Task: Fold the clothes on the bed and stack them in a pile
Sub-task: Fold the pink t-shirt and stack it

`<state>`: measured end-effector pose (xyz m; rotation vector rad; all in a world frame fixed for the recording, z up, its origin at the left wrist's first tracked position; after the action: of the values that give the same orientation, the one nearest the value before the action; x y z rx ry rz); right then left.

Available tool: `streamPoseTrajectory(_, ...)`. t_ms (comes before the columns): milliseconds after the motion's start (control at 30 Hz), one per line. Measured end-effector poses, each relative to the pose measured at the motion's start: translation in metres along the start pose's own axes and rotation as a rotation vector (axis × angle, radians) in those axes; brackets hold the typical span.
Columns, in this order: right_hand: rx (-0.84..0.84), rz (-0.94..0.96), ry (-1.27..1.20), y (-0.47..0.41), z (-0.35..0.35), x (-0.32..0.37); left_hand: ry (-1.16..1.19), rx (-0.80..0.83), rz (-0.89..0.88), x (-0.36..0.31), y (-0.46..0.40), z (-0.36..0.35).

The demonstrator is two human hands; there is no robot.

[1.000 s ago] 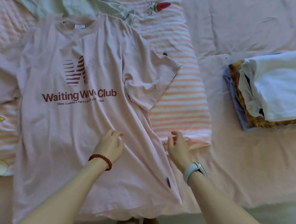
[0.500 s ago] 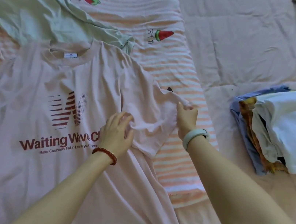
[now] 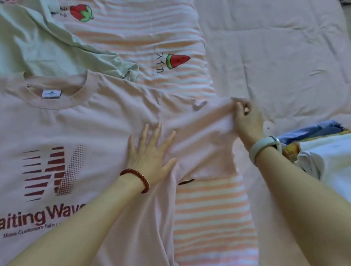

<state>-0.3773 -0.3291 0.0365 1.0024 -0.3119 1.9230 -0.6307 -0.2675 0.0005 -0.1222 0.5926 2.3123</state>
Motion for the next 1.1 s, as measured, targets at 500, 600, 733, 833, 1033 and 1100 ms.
streamPoseTrajectory(500, 0.090, -0.316, -0.077, 0.115, 0.000, -0.079, 0.045, -0.147, -0.082, -0.029, -0.130, 0.070)
streamPoseTrajectory(600, -0.083, -0.207, -0.148, 0.122, 0.022, -0.069, 0.282, -0.318, -0.106, -0.034, -0.138, 0.092)
streamPoseTrajectory(733, -0.130, -0.197, -0.094, 0.123, 0.033, -0.077, 0.215, -0.371, -0.065, -0.038, -0.142, 0.089)
streamPoseTrajectory(833, 0.016, -0.374, -0.009, 0.122, 0.019, -0.101, 0.137, -0.301, -0.004, -0.049, -0.140, 0.070)
streamPoseTrajectory(1033, 0.049, -0.504, -0.244, 0.122, 0.014, -0.108, 0.037, -0.101, -0.068, -0.076, -0.151, 0.062)
streamPoseTrajectory(1100, 0.023, -0.515, -0.339, 0.123, 0.016, -0.102, 0.123, -0.085, -0.065, -0.087, -0.153, 0.069)
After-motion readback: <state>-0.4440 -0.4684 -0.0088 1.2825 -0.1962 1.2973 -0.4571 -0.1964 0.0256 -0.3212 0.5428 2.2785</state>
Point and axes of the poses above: each hand's wrist, its own y-axis away from the middle knuckle, its own z-axis out of the back of the hand, x = y × z, the point moved 7 cm from there along -y, towards the middle knuckle, and after that the axes turned 1 degree about -y, right-handed, at the moved point
